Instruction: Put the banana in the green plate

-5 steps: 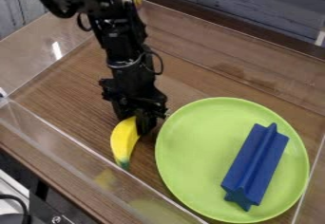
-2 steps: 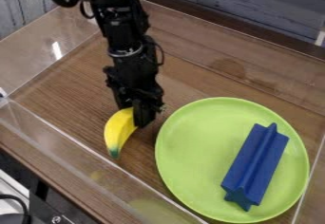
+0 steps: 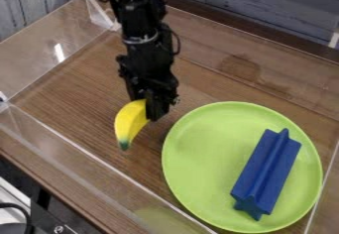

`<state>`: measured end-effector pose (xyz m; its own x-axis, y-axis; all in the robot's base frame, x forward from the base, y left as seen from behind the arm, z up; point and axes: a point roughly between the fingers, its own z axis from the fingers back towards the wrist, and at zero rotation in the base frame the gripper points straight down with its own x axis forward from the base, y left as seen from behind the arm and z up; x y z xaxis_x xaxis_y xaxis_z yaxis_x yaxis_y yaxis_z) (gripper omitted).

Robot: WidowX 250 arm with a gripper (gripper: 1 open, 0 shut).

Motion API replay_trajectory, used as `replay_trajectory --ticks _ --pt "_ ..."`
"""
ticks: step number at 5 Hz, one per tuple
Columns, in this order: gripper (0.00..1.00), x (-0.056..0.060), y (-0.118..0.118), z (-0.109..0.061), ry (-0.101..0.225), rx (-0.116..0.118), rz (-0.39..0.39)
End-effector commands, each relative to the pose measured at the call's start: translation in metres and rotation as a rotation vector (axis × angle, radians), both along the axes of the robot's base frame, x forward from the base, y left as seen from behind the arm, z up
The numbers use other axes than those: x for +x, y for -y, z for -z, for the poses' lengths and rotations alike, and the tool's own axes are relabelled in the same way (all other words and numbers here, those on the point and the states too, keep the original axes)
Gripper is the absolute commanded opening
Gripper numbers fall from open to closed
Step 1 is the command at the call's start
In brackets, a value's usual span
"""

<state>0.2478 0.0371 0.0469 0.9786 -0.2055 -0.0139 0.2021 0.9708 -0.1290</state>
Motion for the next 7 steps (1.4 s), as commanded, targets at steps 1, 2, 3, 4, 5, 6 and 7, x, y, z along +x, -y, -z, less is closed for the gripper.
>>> replay_trajectory --ticks 1,2,3,4,5,6,7 --pt "0.00 0.012 -0.010 -0.033 0.075 0.025 -0.030" --pt "0.00 0.014 0.010 -0.048 0.095 0.022 -0.074" --pt "0.00 0.015 0.030 -0.052 0.109 0.021 -0.074" --pt "0.00 0.027 0.050 -0.042 0.119 0.017 -0.096" --pt "0.00 0.037 0.062 -0.031 0.124 0.012 -0.125" --pt "0.00 0.048 0.078 -0.030 0.128 0.007 -0.156" --pt "0.00 0.059 0.099 -0.028 0.143 0.003 -0.173"
